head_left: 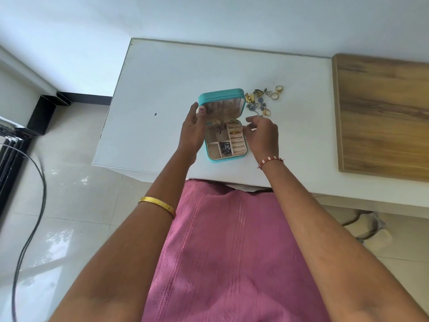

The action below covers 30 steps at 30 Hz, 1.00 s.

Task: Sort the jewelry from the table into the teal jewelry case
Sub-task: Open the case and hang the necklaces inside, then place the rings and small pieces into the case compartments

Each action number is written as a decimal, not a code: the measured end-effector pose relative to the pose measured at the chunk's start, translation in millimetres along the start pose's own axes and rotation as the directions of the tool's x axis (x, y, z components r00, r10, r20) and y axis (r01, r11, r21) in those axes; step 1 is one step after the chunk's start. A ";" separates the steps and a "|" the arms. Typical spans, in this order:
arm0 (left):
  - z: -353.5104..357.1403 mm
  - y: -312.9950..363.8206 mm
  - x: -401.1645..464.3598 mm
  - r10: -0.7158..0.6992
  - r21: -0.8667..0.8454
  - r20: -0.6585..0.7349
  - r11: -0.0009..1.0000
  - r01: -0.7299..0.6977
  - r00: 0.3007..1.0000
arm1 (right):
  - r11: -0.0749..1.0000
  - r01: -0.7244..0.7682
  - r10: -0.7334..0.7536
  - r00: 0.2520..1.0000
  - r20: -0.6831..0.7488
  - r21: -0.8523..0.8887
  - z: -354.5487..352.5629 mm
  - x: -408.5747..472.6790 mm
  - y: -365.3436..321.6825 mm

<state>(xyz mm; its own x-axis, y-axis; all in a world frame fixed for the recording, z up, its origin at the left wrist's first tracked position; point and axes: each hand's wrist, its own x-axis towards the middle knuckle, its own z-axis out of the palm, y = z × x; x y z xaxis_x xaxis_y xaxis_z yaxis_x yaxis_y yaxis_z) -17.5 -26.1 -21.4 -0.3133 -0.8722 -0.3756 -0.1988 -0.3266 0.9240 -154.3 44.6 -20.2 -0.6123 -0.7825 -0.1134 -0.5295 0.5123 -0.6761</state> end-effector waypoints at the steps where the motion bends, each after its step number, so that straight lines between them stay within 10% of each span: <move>1: -0.2 -0.4 -0.2 -0.016 0.011 -0.006 1.000 0.016 1.000 | 1.000 0.001 -0.001 1.000 0.000 -0.001 -0.6 -0.1 0.5; 16: 18.2 -0.6 -57.4 -0.104 0.002 -0.274 0.994 0.109 0.956 | 0.998 -0.019 0.019 1.000 -0.001 0.055 -20.1 -13.7 8.0; 30: 64.9 9.8 -51.2 -0.040 -0.007 -0.096 0.999 0.040 0.995 | 0.998 0.016 -0.017 1.000 -0.013 -0.062 -20.3 38.9 30.0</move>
<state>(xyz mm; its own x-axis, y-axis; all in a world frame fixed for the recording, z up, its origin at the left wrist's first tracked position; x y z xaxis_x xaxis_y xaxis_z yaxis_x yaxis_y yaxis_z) -63.6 39.0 2.2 -0.2142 -0.8894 -0.4038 -0.2045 -0.3634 0.9089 -205.9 36.7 -30.1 -0.6108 -0.7863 -0.0930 -0.5745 0.5209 -0.6313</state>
